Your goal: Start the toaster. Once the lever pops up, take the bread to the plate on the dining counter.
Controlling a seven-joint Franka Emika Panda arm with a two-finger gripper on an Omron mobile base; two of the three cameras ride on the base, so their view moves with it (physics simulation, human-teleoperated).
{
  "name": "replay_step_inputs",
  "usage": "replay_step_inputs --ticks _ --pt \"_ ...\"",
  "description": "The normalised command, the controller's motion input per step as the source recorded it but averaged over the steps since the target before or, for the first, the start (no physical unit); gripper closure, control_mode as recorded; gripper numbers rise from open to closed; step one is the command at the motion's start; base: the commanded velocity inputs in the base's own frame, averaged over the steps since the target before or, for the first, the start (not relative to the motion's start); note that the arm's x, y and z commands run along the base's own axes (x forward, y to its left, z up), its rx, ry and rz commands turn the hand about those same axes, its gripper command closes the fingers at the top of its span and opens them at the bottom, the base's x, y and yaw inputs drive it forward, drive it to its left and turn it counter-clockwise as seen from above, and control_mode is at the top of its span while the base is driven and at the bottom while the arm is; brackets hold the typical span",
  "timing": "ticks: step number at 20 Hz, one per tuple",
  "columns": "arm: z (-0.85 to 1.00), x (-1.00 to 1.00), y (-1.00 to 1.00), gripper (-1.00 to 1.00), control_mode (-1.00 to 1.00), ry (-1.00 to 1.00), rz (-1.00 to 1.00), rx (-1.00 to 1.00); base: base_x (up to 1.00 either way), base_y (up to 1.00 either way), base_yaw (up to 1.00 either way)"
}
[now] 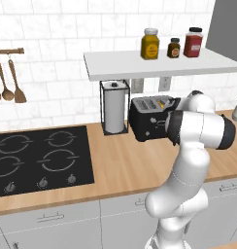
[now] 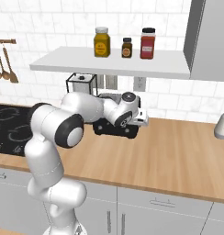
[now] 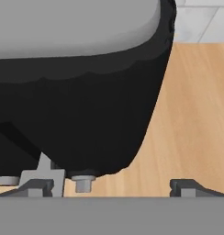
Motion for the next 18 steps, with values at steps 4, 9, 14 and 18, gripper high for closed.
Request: replay_step_inputs --ticks 4,9,14,18 --pt "-0.31 0.0 0.0 -1.0 -1.0 0.02 0.0 0.0 0.0 0.0 0.0" --pt "-0.26 0.0 0.0 -1.0 -1.0 0.0 0.0 0.0 0.0 0.0 0.0" --pt "-0.07 0.0 0.0 -1.0 -1.0 0.01 0.0 0.0 0.0 0.0 0.0" --pt "0.02 0.0 0.0 -1.0 -1.0 0.0 0.0 0.0 0.0 0.0 0.0"
